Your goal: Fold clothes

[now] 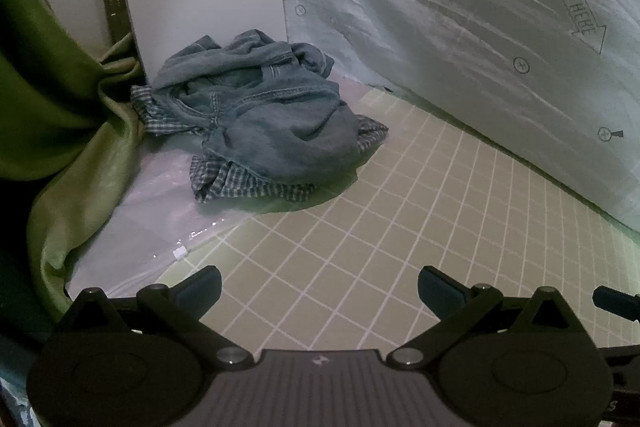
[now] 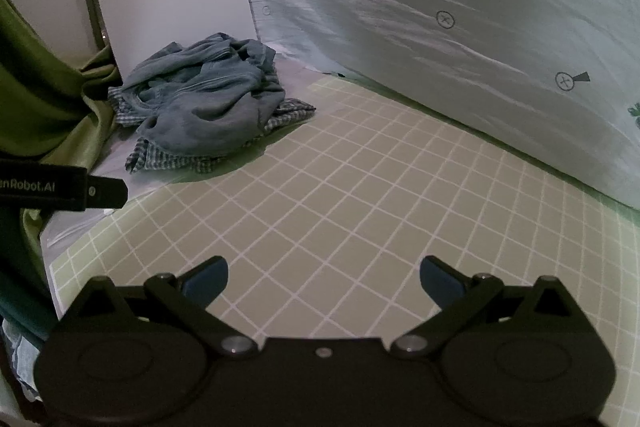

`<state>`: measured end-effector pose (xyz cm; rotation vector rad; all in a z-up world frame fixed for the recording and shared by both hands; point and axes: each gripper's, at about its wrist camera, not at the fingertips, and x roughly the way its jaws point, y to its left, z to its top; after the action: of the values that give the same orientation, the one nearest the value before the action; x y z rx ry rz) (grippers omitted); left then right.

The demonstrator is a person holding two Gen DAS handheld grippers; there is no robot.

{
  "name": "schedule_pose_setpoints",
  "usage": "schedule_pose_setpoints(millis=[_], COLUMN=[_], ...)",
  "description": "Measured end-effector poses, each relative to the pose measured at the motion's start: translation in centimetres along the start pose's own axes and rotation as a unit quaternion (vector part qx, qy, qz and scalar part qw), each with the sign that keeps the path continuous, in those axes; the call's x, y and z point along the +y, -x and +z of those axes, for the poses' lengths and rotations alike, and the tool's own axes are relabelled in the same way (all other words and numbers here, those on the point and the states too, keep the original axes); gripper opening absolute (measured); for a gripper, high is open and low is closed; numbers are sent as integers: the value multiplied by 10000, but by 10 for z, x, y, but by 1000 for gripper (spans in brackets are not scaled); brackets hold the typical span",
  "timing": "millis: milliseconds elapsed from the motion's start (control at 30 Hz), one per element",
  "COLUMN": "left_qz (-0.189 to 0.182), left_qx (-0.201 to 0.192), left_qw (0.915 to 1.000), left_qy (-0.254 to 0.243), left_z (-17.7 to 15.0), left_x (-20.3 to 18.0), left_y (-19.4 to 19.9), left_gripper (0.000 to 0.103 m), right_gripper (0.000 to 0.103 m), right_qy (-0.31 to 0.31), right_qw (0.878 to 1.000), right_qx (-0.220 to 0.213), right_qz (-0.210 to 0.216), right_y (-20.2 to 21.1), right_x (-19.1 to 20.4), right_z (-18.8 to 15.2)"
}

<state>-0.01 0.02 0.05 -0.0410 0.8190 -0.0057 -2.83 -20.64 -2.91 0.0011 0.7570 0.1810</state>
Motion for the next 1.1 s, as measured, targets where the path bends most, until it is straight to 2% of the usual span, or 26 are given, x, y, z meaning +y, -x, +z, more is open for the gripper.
schedule_pose_setpoints(millis=[1100], left_qz=[73], left_qx=[47], left_qw=[10000], left_qy=[21], left_z=[-6], left_x=[-2], left_y=[0], left_gripper=[103], right_gripper=[103], right_qy=[64], right_qw=[10000], right_qx=[22], right_qz=[-28], right_y=[-1], right_x=[-7], right_z=[-2])
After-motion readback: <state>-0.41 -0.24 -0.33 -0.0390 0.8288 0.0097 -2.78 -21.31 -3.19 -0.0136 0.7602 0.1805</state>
